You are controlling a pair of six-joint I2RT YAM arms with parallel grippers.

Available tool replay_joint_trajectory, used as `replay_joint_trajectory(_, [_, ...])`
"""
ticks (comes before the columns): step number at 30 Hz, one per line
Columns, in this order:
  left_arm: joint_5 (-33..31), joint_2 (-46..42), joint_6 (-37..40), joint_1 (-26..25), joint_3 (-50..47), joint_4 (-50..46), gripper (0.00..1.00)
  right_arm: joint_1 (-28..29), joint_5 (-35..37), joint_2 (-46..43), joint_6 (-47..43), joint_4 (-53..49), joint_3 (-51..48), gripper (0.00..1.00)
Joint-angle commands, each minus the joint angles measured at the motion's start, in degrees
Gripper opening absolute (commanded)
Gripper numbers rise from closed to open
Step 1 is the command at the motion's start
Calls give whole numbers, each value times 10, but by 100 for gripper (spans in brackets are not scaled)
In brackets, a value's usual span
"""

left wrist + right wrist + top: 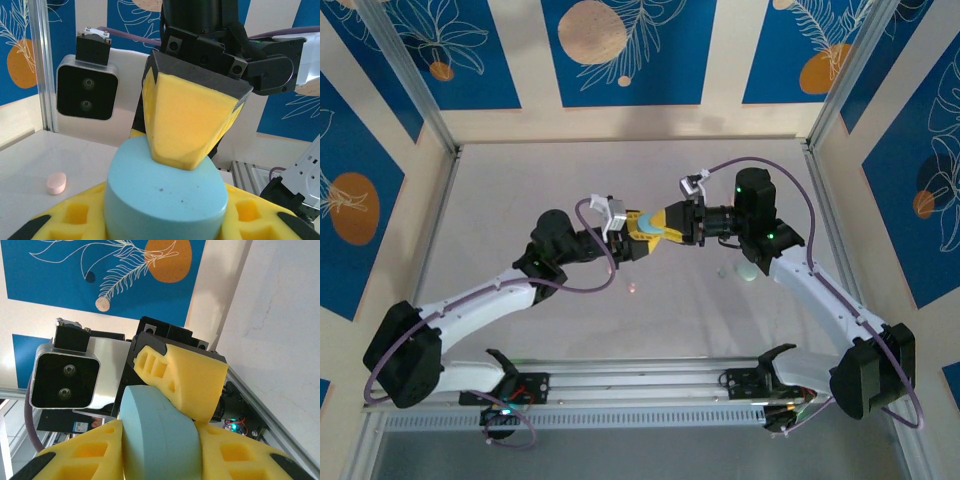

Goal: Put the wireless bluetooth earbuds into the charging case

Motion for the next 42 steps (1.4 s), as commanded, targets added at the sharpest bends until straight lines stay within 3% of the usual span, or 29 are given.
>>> replay_joint_trajectory(1, [28, 5, 17, -8, 27, -7, 32, 2, -1, -1, 5, 0, -11, 26])
replay_joint_trajectory(9, [3, -5, 57, -7, 22, -55, 42, -14, 15, -15, 14, -1, -17, 22])
replay_joint_trajectory(19, [-25, -24, 89, -7, 8, -80, 65, -23, 41, -18, 7, -17, -23, 21])
replay_joint_trajectory(22, [-52, -42, 102, -7, -3, -92, 71, -30, 64, -19, 8, -16, -30, 21])
replay_joint_trajectory(27, [-155, -93, 110, -7, -31, -124, 76, -47, 150, -6, -11, -31, -49, 21])
replay_joint_trajectory(35, [-336, -159, 73, 0, 22, -337, 88, -57, 218, 172, -87, -63, 0, 21])
replay_joint_trajectory(40, [-347, -159, 53, 4, 43, -411, 100, -49, 223, 319, -103, -59, 74, 21])
replay_joint_trajectory(42, [-352, -156, 41, 4, 45, -429, 100, -43, 230, 368, -109, -64, 107, 21])
